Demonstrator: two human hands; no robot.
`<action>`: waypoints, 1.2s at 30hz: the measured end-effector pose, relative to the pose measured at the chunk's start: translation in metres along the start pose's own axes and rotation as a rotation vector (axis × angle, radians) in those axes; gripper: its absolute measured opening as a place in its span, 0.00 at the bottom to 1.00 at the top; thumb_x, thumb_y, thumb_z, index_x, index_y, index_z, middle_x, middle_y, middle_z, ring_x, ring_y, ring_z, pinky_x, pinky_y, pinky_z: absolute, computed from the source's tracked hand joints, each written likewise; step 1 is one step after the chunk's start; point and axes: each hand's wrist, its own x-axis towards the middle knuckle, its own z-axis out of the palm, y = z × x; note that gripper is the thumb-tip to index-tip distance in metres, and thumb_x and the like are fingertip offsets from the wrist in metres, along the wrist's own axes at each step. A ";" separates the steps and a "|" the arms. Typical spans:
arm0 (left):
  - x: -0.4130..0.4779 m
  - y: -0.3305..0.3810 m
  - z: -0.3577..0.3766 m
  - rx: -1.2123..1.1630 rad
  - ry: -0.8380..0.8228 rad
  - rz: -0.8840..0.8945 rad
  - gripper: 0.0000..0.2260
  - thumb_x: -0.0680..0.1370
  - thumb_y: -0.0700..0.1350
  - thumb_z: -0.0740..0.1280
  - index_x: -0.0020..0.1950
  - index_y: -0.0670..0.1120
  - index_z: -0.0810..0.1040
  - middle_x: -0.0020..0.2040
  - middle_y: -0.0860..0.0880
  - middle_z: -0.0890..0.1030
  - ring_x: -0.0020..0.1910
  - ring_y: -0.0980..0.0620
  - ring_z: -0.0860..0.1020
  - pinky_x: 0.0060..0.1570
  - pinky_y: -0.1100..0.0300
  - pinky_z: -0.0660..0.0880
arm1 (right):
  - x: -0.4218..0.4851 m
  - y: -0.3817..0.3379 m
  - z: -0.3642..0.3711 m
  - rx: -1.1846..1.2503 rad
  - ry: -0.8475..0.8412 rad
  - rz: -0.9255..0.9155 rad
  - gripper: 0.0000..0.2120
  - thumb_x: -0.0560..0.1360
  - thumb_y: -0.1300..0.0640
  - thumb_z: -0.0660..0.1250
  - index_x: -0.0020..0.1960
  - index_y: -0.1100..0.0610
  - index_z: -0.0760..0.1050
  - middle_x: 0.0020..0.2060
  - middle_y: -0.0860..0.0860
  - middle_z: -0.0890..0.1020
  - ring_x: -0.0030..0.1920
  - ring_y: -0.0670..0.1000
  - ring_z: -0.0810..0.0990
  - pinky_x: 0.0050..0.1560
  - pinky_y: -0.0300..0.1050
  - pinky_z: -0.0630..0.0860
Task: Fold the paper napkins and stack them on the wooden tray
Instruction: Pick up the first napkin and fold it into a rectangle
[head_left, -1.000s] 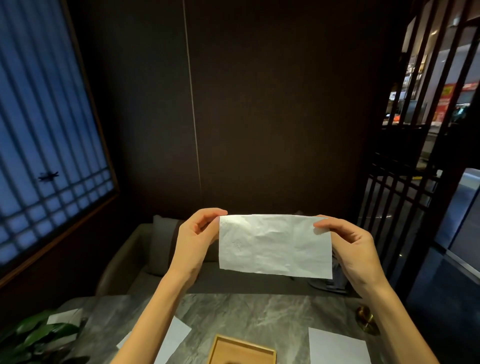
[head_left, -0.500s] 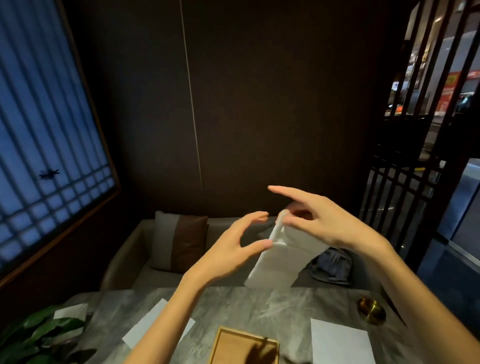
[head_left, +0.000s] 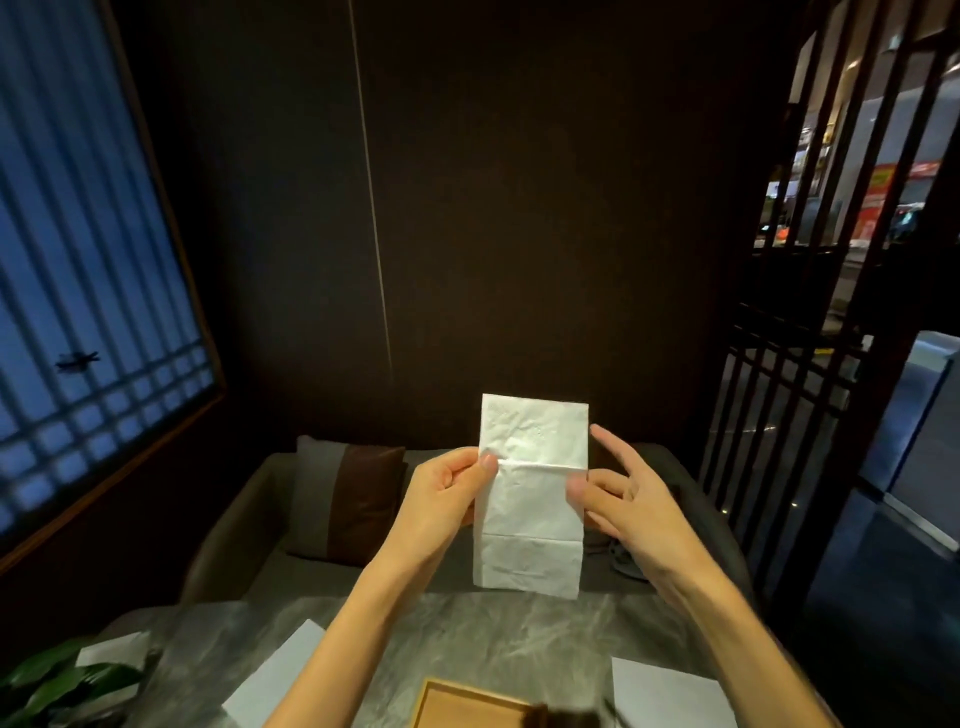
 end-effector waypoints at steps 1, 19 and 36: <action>0.000 -0.002 0.000 0.000 0.006 0.001 0.10 0.80 0.55 0.66 0.52 0.56 0.86 0.52 0.54 0.88 0.51 0.55 0.87 0.42 0.67 0.81 | 0.001 0.003 0.002 0.003 0.022 -0.017 0.41 0.71 0.52 0.76 0.78 0.42 0.59 0.50 0.48 0.88 0.51 0.46 0.87 0.45 0.37 0.83; 0.004 0.006 -0.013 0.423 0.048 0.282 0.10 0.80 0.45 0.69 0.50 0.63 0.80 0.50 0.70 0.82 0.54 0.67 0.81 0.47 0.71 0.80 | 0.015 0.009 0.008 -0.148 0.121 -0.325 0.12 0.75 0.58 0.73 0.56 0.46 0.83 0.50 0.40 0.86 0.54 0.42 0.84 0.54 0.38 0.81; 0.003 -0.007 -0.014 0.040 -0.147 0.009 0.29 0.77 0.41 0.73 0.66 0.70 0.67 0.49 0.50 0.86 0.50 0.50 0.86 0.45 0.64 0.82 | 0.018 -0.003 0.005 -0.182 0.198 -0.331 0.09 0.79 0.57 0.68 0.58 0.50 0.81 0.49 0.46 0.85 0.52 0.45 0.83 0.46 0.33 0.78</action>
